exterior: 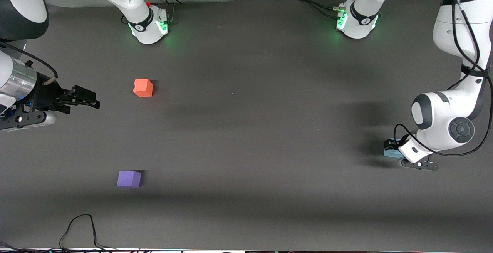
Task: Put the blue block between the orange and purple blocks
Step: 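Close the left gripper on the blue cube and lift it, then carry the blue cube with the left gripper to the table middle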
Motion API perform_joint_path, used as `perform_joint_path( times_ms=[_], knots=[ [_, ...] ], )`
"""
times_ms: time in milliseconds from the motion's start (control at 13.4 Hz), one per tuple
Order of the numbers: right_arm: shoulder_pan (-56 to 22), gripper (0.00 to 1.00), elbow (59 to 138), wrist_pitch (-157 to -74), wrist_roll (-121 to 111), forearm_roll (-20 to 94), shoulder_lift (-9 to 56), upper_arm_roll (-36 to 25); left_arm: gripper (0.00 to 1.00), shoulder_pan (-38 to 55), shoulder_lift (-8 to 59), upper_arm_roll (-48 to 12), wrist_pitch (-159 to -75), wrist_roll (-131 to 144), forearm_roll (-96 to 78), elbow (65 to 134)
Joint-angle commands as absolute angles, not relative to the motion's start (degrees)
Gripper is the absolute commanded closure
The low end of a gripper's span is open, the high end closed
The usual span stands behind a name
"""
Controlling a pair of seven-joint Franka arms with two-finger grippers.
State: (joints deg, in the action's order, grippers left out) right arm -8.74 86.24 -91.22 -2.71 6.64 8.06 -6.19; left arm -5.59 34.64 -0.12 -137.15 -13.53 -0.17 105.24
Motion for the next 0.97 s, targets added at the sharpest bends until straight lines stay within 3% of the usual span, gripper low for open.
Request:
perform_joint_path(
  times_ms=[0,597,896],
  knots=[
    [-8.9,0.00,86.1,-91.2,-2.4,7.5,8.0,-6.4,0.75,-5.0,33.1,0.3,-136.1,-12.4,0.4,105.6],
    [-8.3,0.00,86.0,-91.1,-2.9,7.5,8.4,-6.7,0.75,-4.9,19.6,-0.1,-116.0,-6.5,-0.1,96.7],
    [-8.3,0.00,86.0,-91.1,-2.9,7.5,8.6,-6.7,0.75,4.9,17.9,-1.2,-102.4,6.0,-0.1,87.7]
  ],
)
